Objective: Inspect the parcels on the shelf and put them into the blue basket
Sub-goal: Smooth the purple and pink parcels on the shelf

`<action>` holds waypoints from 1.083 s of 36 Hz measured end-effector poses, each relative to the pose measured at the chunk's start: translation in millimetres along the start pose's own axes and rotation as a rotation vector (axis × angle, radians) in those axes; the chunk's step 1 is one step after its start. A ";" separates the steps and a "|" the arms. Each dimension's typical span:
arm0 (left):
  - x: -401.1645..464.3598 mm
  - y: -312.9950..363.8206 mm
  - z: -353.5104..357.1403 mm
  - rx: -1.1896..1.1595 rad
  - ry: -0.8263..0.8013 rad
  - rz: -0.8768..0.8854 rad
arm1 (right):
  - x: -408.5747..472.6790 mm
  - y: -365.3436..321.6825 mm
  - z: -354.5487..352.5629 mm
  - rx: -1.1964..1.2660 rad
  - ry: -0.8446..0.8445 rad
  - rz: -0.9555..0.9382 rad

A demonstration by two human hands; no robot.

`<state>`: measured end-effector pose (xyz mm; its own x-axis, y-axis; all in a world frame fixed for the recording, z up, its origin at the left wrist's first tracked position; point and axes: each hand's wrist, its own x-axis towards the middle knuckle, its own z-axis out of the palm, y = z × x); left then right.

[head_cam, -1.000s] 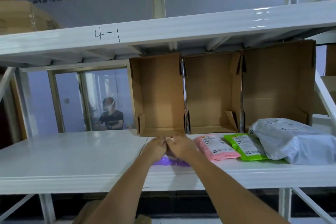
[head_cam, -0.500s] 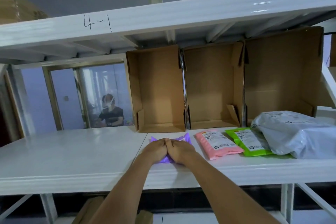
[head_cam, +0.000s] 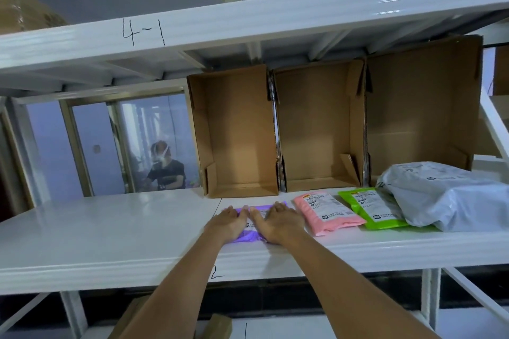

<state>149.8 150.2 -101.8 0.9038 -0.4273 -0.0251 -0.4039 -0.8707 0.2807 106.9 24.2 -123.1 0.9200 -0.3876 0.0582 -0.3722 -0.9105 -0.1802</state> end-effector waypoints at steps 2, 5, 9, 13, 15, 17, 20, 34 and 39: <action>1.8 -3.1 1.9 0.011 0.003 -0.002 | -2.0 -0.1 -0.5 -0.012 -0.002 0.022; 2.9 -1.6 2.1 0.018 -0.001 -0.022 | -1.3 -0.1 0.5 -0.005 0.006 0.051; -4.4 -3.2 1.4 -0.052 0.063 -0.030 | -3.5 -1.2 -0.5 0.009 0.041 0.058; -13.9 -3.7 -1.9 -0.244 0.179 -0.133 | -18.1 -6.2 -11.7 -0.015 0.217 0.035; -19.8 0.3 -8.2 -0.302 0.222 -0.122 | -27.3 -11.4 -19.3 -0.015 0.259 0.057; -18.5 3.5 -14.1 -0.484 0.207 -0.180 | -33.9 -17.9 -27.3 0.025 0.203 0.079; 20.8 -10.5 -7.7 -0.845 0.202 -0.272 | -41.1 -25.2 -34.5 0.103 0.026 0.099; -51.7 14.5 -48.9 -1.882 0.014 -0.229 | -79.7 -37.9 -69.0 1.163 -0.218 -0.143; -51.1 36.0 -60.0 -1.572 0.066 -0.061 | -66.0 -35.7 -76.5 1.661 -0.196 0.022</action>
<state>97.7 155.3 -32.9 0.9340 -0.3546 -0.0443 0.1391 0.2467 0.9591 50.1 71.2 -45.5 0.9648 -0.2580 -0.0506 0.0234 0.2761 -0.9608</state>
